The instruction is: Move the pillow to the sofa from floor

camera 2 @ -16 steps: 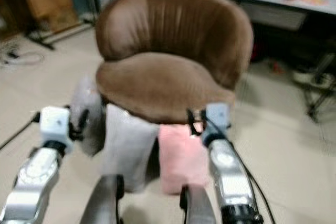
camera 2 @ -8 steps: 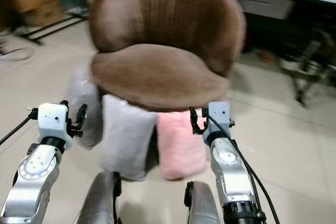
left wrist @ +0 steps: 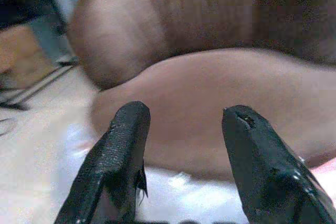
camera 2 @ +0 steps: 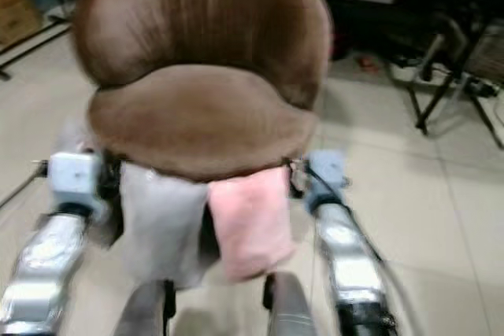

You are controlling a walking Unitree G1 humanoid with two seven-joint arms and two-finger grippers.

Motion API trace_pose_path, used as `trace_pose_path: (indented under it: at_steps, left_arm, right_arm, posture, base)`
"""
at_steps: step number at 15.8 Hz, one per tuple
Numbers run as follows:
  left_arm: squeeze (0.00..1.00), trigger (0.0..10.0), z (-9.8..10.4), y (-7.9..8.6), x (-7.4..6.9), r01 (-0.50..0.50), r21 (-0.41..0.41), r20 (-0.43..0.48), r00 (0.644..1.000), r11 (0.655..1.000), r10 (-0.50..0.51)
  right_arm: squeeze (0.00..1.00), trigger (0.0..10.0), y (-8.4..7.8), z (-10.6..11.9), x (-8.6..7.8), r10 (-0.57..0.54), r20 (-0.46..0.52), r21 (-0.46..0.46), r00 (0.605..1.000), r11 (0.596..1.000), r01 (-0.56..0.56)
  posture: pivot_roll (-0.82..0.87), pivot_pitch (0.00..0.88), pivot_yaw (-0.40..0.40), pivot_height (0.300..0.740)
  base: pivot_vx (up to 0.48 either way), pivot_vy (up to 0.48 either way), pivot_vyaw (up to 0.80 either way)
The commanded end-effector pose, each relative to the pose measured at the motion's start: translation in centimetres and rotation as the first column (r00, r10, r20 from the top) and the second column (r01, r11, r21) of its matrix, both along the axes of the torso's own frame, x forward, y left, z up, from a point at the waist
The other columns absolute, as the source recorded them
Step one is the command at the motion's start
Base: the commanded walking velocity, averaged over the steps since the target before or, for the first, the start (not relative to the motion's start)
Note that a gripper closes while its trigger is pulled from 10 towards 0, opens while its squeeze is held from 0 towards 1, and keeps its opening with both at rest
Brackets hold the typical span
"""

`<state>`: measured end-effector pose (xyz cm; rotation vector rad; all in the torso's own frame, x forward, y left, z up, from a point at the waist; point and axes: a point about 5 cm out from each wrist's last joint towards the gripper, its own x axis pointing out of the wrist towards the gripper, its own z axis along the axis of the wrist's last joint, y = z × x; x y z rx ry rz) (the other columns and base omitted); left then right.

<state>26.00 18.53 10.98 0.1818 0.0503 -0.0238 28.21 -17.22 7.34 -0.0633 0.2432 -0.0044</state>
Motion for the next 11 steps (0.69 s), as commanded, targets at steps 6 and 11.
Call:
trace_pose_path:
  at_steps: [6,11]
  left_arm:
    - [0.00,10.0,0.02,0.90,-0.25,-0.018,0.028,-0.004,1.000,0.999,0.018]
    - [0.00,10.0,-0.08,0.34,-0.22,0.021,0.056,-0.003,1.000,0.998,-0.021]
  right_arm:
    - [0.00,10.0,1.04,0.71,0.59,0.044,0.031,-0.026,0.999,0.999,-0.043]
    - [0.00,10.0,1.09,0.11,0.48,0.110,-0.006,-0.017,0.994,0.994,-0.110]
  posture:
    - [-0.06,0.000,-0.028,0.585]
    - [-0.06,0.000,-0.023,0.585]
  base:
    - [0.320,0.000,0.67]
    - [0.054,0.000,0.00]
